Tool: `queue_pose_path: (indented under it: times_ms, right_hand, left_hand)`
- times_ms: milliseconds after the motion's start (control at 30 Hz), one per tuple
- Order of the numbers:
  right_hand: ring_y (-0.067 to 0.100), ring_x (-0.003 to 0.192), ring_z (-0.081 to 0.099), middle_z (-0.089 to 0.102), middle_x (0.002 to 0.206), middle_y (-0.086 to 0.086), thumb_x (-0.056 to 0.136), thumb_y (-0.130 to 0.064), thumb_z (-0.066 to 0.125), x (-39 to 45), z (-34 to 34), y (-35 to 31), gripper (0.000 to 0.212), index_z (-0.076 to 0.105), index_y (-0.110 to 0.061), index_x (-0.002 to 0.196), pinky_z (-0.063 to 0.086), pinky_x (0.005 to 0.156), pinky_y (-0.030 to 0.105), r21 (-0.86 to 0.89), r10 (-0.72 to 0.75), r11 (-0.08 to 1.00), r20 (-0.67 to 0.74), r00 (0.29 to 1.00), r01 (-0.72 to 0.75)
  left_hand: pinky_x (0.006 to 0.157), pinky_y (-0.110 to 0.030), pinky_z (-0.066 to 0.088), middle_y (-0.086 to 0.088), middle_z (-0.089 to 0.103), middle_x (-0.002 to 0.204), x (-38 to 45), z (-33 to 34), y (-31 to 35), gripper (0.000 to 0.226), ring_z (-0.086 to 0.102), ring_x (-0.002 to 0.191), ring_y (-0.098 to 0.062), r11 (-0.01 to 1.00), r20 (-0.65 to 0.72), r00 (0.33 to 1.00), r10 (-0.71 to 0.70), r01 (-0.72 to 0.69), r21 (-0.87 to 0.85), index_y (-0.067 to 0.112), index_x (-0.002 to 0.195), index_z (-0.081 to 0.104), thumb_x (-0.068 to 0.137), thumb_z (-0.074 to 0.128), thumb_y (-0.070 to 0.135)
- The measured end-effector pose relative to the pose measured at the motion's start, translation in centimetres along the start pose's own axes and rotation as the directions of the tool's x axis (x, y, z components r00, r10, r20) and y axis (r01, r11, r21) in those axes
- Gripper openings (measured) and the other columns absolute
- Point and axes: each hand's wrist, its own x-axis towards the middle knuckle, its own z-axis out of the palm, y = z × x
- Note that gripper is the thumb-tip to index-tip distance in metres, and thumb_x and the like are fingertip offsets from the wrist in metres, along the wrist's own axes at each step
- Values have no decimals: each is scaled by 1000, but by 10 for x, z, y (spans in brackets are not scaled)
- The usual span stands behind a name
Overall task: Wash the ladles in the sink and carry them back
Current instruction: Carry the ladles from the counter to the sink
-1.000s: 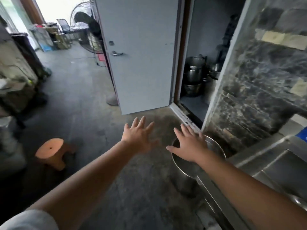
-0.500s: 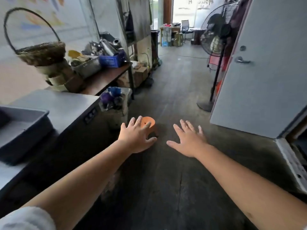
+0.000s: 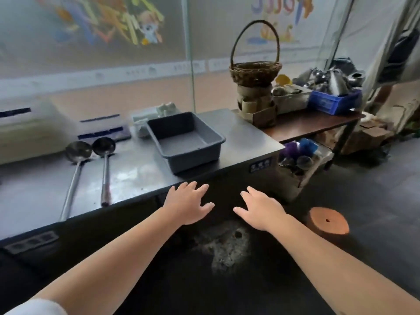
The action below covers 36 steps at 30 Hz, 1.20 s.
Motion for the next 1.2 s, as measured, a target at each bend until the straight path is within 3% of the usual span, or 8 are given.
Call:
queue_pose_path:
  times_ms: [233,333,500,600,767,967,1200]
  right_hand:
    - [26,115,58,58,131,1,92,-55,47,101,-16,-73,53,50,-22,134,51,86,40,-25,-344,938,88,935,347]
    - [27,110,60,62,123,1,91,-55,46,127,-18,-109,49,55,-24,127,51,84,41,-55,-456,884,119,882,464]
    - [25,102,60,62,114,-1,91,-55,45,154,-9,-169,44,58,-25,119,46,73,35,-77,-570,808,149,808,585]
    - [23,102,60,62,113,-2,91,-56,45,165,1,-215,43,58,-25,118,47,75,35,-89,-619,764,177,765,639]
    - [24,103,59,60,117,0,91,-54,45,200,13,-284,44,57,-24,121,48,77,35,-88,-623,758,193,758,646]
    - [23,109,59,59,127,0,93,-52,46,256,19,-357,46,54,-25,129,50,86,36,-65,-563,809,203,801,584]
    - [23,108,59,59,126,-1,95,-50,45,313,36,-406,44,54,-25,129,45,77,33,-46,-486,862,208,849,505]
  left_hand:
    - [89,-42,50,4,59,126,-7,-14,-83,56,56,115,-22,944,-17,946,-323,321,-72,28,132,49,89,37,61]
    - [83,-38,51,5,60,125,-22,-11,-109,52,58,113,-20,897,1,901,-434,432,-96,27,132,50,90,39,57]
    - [87,-39,49,5,57,131,-42,-5,-153,53,57,117,-21,828,21,834,-552,551,-101,28,135,48,90,40,55]
    - [88,-40,49,6,56,130,-50,4,-191,53,56,117,-21,794,39,803,-595,595,-124,29,137,46,90,41,54]
    - [84,-39,51,5,58,121,-38,6,-266,48,57,110,-21,789,77,804,-589,593,-162,28,134,48,92,41,50]
    - [86,-39,47,1,55,131,-6,7,-360,46,54,118,-22,817,76,833,-548,553,-165,27,136,46,93,41,44]
    - [91,-39,47,1,53,137,44,27,-433,49,52,123,-22,816,144,843,-519,539,-209,28,139,45,94,42,47]
